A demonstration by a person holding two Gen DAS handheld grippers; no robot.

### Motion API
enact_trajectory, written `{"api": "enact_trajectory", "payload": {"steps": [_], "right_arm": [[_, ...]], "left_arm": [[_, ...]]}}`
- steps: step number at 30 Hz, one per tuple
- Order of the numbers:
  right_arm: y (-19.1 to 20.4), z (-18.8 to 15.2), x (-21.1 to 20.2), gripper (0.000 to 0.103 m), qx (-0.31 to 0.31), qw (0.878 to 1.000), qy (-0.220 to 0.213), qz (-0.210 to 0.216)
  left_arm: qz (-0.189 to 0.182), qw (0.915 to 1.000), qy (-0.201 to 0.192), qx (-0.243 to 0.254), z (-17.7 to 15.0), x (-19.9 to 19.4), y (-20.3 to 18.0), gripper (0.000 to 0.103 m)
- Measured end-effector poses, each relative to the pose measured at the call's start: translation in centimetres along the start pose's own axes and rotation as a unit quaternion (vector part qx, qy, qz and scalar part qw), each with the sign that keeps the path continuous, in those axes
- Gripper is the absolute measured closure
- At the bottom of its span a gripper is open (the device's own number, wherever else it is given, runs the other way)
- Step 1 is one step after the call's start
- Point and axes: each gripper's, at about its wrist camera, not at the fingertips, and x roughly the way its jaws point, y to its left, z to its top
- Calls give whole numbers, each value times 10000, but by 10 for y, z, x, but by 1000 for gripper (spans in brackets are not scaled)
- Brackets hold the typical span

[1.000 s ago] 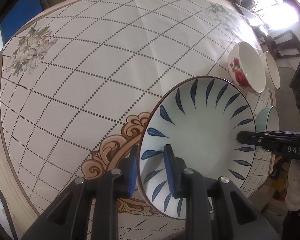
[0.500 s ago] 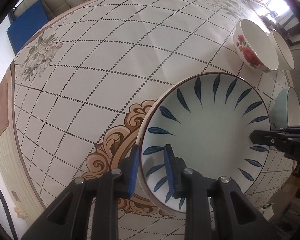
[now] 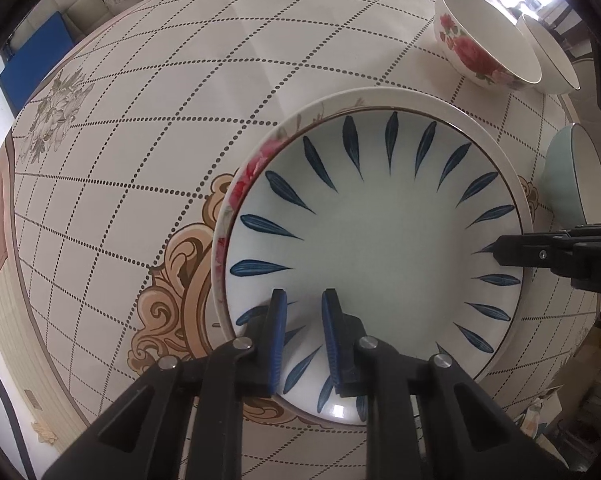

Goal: Organize plates and bowls
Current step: 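Carry the blue-leaf plate over the stack and lower it on top, then open both grippers to release the blue-leaf plate on the stack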

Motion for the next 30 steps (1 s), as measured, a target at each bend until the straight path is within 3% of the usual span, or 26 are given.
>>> {"api": "enact_trajectory", "payload": {"steps": [4,12,14,15,17,18,19,21,23,24,30], "right_arm": [[5,0,-3,95,-82,9996,-75,-265],[23,-8,-22,94,-279,9936,-475,-986],[31,-10,-31,90,-411,9895,-620,-1243],[34,-12,-35,81,-472,9875,-687,-1340],[41,-17,-46,47,-616,9828,-861,-1514],[45,-19,-51,18,-723,9802,-957,-1573],[50,-23,-57,3,-826,9773,-1055,-1640],[56,-32,-70,3,-986,9706,-1243,-1810],[62,-42,-81,3,-1137,9636,-1403,-1970],[65,-48,-87,3,-1190,9616,-1470,-1987],[84,-95,-125,3,-1346,9550,-1778,-1956]], "left_arm": [[13,9999,-4,-138,-5,-1,-4,87],[34,9957,-79,-920,-17,-18,21,86],[38,9935,-155,-1127,-22,-28,31,84],[72,9922,-190,-1230,-25,-33,36,82],[22,9898,-271,-1401,-32,-45,41,74],[35,9886,-328,-1471,-36,-51,42,69],[59,9876,-371,-1527,-39,-57,43,59],[66,9850,-494,-1650,-49,-69,45,47],[92,9835,-659,-1681,-50,-86,42,28],[97,9830,-729,-1680,-52,-93,40,25],[136,9790,-1124,-1695,-56,-137,36,22]]}}
